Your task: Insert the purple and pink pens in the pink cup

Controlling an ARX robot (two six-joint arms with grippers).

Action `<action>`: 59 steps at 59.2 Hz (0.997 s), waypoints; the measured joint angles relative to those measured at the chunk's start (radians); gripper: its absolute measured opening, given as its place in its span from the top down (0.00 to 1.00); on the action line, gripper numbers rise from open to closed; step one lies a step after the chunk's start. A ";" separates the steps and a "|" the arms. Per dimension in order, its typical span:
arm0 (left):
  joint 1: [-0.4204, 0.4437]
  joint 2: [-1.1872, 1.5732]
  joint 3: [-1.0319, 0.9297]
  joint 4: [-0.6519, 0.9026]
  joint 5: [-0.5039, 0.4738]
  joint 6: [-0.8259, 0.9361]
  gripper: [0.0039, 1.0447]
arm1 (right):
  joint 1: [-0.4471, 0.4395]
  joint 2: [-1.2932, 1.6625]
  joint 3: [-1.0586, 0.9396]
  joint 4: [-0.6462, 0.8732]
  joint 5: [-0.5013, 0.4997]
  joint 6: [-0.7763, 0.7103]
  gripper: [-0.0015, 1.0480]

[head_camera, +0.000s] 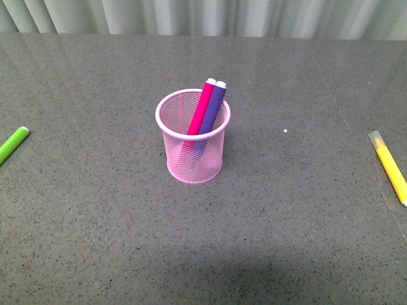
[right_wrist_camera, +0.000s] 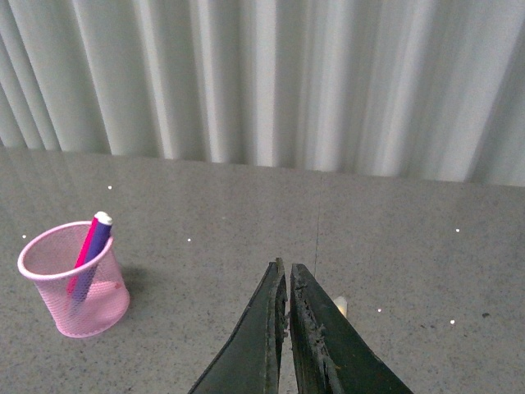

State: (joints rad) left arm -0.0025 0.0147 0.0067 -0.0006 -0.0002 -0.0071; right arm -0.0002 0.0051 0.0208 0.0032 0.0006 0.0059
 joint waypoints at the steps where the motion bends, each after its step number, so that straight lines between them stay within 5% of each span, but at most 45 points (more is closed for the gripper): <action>1: 0.000 0.000 0.000 0.000 0.000 0.000 0.07 | 0.000 0.000 0.000 0.000 0.000 0.000 0.97; 13: 0.000 0.000 0.000 0.000 0.000 0.000 0.07 | 0.000 0.000 0.000 0.000 0.000 -0.002 0.96; 30: 0.000 0.000 0.000 0.000 0.000 0.000 0.07 | 0.000 0.000 0.000 0.000 0.000 -0.002 0.41; 44: 0.000 0.000 0.000 0.000 0.000 0.000 0.07 | 0.000 0.000 0.000 0.000 -0.001 -0.001 0.07; 59: 0.000 0.000 0.000 0.000 0.000 0.000 0.07 | 0.000 0.000 0.000 0.000 -0.001 -0.002 0.07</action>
State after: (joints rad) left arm -0.0025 0.0147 0.0067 -0.0006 -0.0002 -0.0067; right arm -0.0002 0.0048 0.0208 0.0032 -0.0002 0.0044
